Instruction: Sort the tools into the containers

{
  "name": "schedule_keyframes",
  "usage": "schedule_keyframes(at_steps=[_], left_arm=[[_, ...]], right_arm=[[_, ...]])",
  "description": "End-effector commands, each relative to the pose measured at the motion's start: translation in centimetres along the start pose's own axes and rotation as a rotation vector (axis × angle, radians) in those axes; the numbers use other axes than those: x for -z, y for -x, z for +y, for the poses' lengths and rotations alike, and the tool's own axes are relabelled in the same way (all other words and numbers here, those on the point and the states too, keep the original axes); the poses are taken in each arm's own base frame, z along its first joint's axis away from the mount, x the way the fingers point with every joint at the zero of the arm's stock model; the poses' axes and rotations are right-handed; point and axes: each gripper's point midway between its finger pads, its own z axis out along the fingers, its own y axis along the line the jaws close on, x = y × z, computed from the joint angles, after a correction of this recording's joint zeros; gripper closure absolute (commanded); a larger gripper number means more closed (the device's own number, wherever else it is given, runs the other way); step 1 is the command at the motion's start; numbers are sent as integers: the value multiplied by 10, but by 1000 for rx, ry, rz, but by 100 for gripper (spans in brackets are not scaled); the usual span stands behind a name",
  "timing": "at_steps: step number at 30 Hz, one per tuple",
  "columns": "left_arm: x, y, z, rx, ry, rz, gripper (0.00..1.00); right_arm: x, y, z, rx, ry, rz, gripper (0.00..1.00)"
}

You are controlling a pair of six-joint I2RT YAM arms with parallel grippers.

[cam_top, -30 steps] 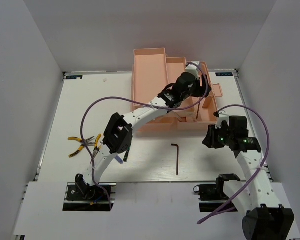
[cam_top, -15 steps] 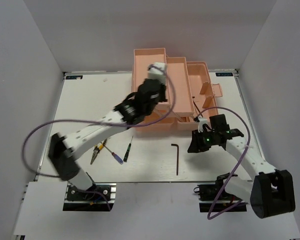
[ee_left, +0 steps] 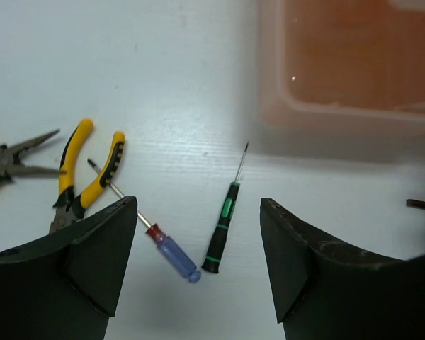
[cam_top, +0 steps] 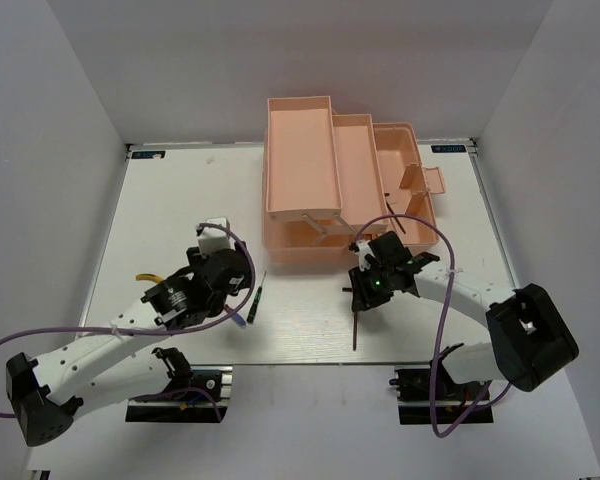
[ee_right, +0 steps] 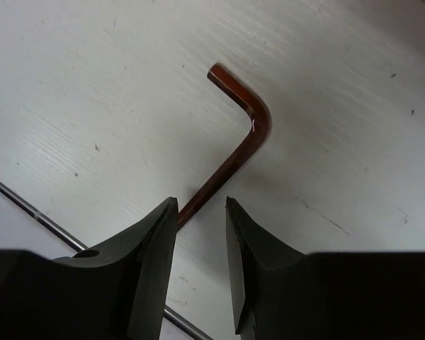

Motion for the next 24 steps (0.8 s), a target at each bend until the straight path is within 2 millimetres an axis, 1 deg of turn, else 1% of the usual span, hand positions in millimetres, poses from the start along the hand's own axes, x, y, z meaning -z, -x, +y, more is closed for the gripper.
schedule_keyframes(at_steps=[1, 2, 3, 4, 5, 8, 9, 10, 11, 12, 13, 14, 17, 18, 19, 20, 21, 22, 23, 24], left_arm=[[5, -24, 19, 86, 53, 52, 20], [3, -28, 17, 93, 45, 64, 20], [1, -36, 20, 90, 57, 75, 20], [0, -39, 19, 92, 49, 80, 20], [0, -37, 17, 107, 44, 75, 20], [-3, -46, 21, 108, 52, 82, 20], [-4, -45, 19, 114, 47, 77, 20], [-4, -50, 20, 107, 47, 89, 20], [-5, -48, 18, 114, 41, 84, 20], [-6, -52, 19, 117, 46, 89, 20], [-6, -52, 19, 117, 46, 89, 20], [-7, -54, 20, 117, 46, 89, 20], [-8, -58, 18, 118, 39, 96, 20], [-9, -60, 17, 121, 30, 101, 20], [-9, -58, 15, 129, 24, 94, 20], [-10, -64, 16, 122, 23, 108, 20], [-11, -62, 14, 129, 16, 102, 20], [-13, -69, 13, 121, 15, 118, 20], [-14, -73, 15, 114, 21, 124, 20], [-14, -71, 13, 122, 14, 118, 20]], right_arm=[[-5, 28, -1, -9, -55, -105, 60], [-7, 28, 5, -4, -45, -113, 60], [-10, 25, 0, -6, -73, -111, 60], [-13, 26, -2, -4, -86, -119, 60], [-14, 25, -6, 0, -124, -120, 60], [-21, 18, -12, 4, -169, -96, 60], [-23, 15, -13, 10, -180, -87, 60], [-23, 16, -15, 19, -200, -85, 62], [-23, 15, -23, 20, -243, -83, 64], [-26, 10, -24, 23, -254, -62, 64], [-25, 11, -25, 25, -267, -61, 65], [-27, 7, -27, 28, -279, -43, 65], [-30, 4, -28, 42, -290, -25, 66], [-32, -2, -32, 41, -303, 15, 68], [-32, -1, -33, 47, -314, 16, 71], [-34, -7, -35, 52, -322, 47, 76], [-34, -7, -35, 58, -323, 51, 79], [-34, -8, -36, 65, -326, 59, 81], [-33, -10, -37, 68, -331, 74, 86], [-33, -11, -37, 73, -331, 83, 90]])
